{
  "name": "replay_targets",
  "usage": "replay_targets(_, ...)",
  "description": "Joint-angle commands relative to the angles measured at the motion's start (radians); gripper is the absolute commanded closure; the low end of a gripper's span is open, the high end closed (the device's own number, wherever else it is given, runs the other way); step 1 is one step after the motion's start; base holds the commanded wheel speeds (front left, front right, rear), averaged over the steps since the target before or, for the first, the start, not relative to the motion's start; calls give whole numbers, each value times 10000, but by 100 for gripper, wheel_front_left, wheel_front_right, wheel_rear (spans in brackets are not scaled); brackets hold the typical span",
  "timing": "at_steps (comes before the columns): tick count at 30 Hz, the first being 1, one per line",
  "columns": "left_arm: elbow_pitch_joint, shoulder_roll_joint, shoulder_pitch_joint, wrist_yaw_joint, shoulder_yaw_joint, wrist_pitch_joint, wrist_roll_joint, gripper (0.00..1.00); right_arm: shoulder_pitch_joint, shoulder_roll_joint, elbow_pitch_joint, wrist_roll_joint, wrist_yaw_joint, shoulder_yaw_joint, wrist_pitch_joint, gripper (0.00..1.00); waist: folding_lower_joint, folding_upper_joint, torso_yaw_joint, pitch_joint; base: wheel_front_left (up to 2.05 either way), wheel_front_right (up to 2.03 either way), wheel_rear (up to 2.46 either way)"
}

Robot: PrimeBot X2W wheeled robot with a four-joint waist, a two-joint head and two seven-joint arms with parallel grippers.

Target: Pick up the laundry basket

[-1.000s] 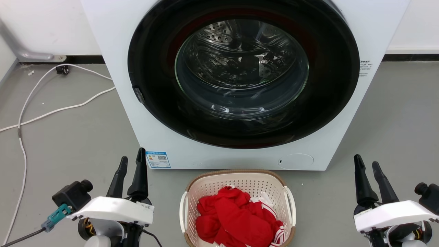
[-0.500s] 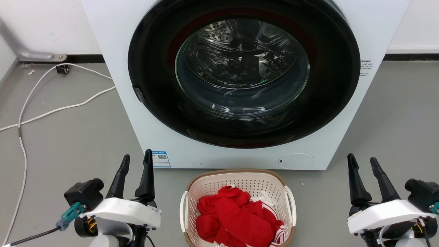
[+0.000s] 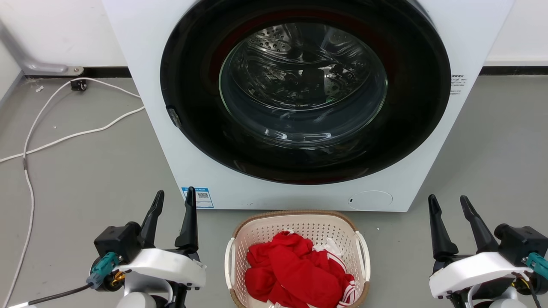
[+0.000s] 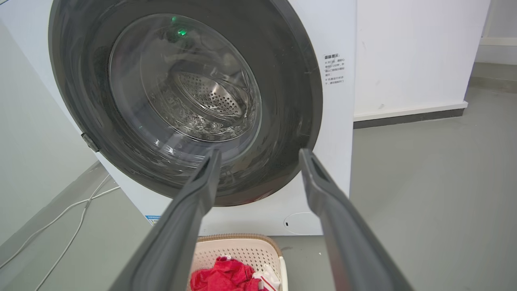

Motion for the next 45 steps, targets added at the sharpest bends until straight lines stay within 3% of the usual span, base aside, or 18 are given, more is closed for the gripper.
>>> replay_targets(1,-35,73,-221,10,-30,-106,272,0,-2,32,-116,-287,0,4,-54,0,0,0,0,-3,0,0,0)
replay_targets(29,316,50,-135,192,-134,-660,2460,0,230,54,-236,-2291,-1,-15,-394,0,0,0,3,-6,0,0,0)
replay_targets(45,518,-38,-137,141,-15,-881,2952,0,362,62,-218,-2565,-3,-27,-567,0,0,0,8,58,0,0,0)
